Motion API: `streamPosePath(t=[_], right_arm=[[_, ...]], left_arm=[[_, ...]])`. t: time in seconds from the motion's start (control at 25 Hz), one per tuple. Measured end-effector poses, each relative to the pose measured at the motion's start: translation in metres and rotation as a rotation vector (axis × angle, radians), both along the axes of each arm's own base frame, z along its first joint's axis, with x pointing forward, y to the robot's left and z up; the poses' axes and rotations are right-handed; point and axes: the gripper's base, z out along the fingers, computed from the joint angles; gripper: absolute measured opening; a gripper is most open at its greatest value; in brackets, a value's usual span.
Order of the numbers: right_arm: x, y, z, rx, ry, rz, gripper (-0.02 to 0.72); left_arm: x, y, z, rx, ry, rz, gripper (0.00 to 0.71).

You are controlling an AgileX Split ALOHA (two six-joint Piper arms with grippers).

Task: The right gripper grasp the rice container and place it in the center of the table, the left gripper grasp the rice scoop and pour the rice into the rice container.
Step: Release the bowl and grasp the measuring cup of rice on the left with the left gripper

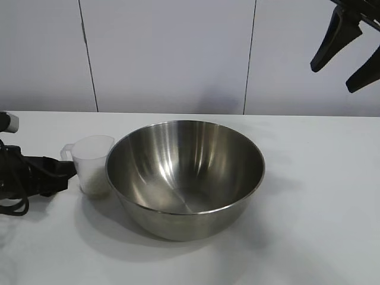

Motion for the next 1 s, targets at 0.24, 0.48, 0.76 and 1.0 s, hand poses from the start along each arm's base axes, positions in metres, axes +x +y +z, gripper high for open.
streamPosePath(t=[0.24, 0.48, 0.76, 1.0], right_arm=[[0.000, 0.000, 0.000, 0.000, -0.002, -0.001, 0.412], [0.000, 0.000, 0.000, -0.001, -0.004, -0.002, 0.412], [0.000, 0.000, 0.000, -0.001, -0.005, -0.002, 0.412], [0.000, 0.000, 0.000, -0.001, -0.005, -0.002, 0.412]], left_arm=[[0.006, -0.001, 0.002, -0.007, -0.018, 0.002, 0.460], [0.005, -0.003, 0.002, -0.007, -0.018, -0.026, 0.205], [0.004, -0.006, 0.006, -0.031, -0.015, -0.059, 0.011], [0.009, -0.007, 0.038, -0.103, -0.086, -0.039, 0.006]])
